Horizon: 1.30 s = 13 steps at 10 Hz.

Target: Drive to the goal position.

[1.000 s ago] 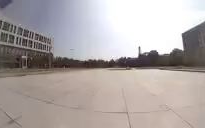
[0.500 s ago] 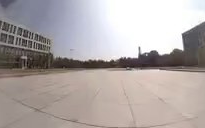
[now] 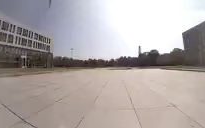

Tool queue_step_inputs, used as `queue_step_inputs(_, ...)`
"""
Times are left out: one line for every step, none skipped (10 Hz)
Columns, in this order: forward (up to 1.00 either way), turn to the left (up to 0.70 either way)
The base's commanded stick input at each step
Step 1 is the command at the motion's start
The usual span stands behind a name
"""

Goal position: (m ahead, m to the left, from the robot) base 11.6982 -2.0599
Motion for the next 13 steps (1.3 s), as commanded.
queue_step_inputs(0.59, 0.00)
queue_step_inputs(0.56, 0.00)
queue_step_inputs(0.55, 0.00)
queue_step_inputs(0.53, 0.00)
queue_step_inputs(0.52, 0.00)
queue_step_inputs(0.52, 0.00)
queue_step_inputs(0.52, 0.00)
queue_step_inputs(0.52, 0.00)
queue_step_inputs(0.52, 0.00)
queue_step_inputs(0.52, 0.00)
queue_step_inputs(0.52, 0.00)
queue_step_inputs(0.52, 0.00)
queue_step_inputs(0.52, 0.00)
